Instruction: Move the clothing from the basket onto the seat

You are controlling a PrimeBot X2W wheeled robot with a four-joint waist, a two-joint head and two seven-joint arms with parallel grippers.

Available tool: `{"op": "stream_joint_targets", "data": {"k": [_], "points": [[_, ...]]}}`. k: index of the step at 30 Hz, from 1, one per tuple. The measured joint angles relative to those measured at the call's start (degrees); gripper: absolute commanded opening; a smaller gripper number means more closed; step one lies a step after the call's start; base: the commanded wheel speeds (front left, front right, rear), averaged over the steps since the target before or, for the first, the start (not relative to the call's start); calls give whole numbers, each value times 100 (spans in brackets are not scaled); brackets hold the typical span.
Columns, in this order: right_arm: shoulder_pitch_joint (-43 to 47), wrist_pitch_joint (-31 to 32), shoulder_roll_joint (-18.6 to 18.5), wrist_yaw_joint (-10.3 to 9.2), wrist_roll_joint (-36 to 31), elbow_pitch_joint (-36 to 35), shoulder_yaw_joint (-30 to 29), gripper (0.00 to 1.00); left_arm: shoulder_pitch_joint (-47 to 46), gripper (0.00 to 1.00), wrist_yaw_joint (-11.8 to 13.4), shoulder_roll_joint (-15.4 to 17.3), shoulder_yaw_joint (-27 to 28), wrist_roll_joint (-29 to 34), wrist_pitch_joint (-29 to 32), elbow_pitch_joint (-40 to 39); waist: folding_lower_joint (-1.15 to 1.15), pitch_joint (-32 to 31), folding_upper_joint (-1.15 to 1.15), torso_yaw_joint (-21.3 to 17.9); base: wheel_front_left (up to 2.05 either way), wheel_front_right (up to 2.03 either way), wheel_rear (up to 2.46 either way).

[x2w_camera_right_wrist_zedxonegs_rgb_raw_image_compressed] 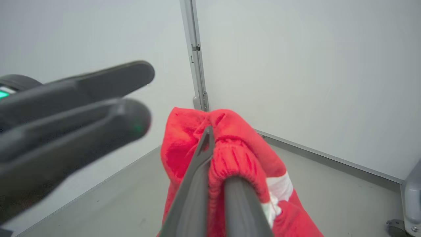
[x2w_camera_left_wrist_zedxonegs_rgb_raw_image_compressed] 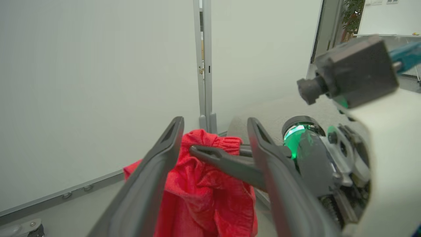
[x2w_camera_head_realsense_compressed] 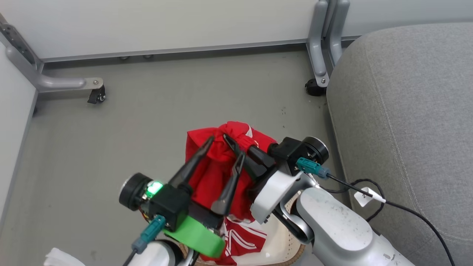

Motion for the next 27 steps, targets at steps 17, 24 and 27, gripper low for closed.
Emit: {"op": "stream_joint_targets", "data": {"k": [17, 24, 27], "points": [[489, 67, -157, 0, -151, 15, -449, 0, 338, 100, -100, 90, -471, 9, 242, 498, 0, -161, 0, -177, 0, 0, 0], [612, 110, -186, 0, -210, -107, -623, 0, 337, 100, -115, 88, -532, 4, 191, 573, 0, -159, 0, -446, 0, 0, 0], [613, 109, -203, 0, -224, -174, -673, 0, 325, 100, -129, 101, -530, 4, 183, 571, 0, -134, 0, -629, 0, 0, 0]]}}
